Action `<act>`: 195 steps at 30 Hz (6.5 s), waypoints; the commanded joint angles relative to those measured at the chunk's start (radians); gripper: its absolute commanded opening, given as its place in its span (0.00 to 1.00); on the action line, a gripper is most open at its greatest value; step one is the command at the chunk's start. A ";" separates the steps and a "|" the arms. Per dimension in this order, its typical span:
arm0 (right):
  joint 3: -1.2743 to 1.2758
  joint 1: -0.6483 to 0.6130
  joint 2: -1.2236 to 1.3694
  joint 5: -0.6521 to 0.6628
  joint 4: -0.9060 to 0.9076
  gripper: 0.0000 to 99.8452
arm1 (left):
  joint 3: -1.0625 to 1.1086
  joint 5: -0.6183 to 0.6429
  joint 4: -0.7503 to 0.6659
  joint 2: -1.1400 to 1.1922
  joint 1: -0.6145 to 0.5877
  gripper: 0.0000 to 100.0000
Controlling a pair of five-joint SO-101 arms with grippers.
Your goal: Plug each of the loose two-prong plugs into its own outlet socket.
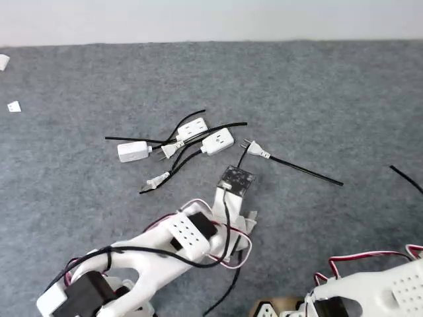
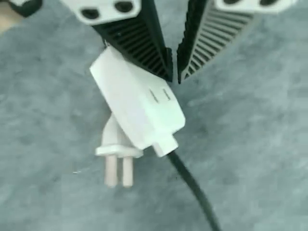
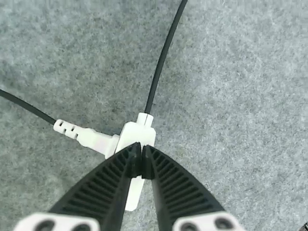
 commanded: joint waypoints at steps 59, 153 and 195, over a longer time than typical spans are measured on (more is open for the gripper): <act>-0.020 -0.053 0.041 0.012 -0.024 0.01 | -0.252 0.057 0.048 -0.005 -0.015 0.22; -0.032 -0.464 -0.131 -0.160 0.466 0.01 | -0.390 -0.443 0.353 0.192 -0.591 0.09; 0.752 -1.863 -0.607 -0.172 0.010 0.01 | 0.206 -0.517 0.126 -0.296 -0.790 0.09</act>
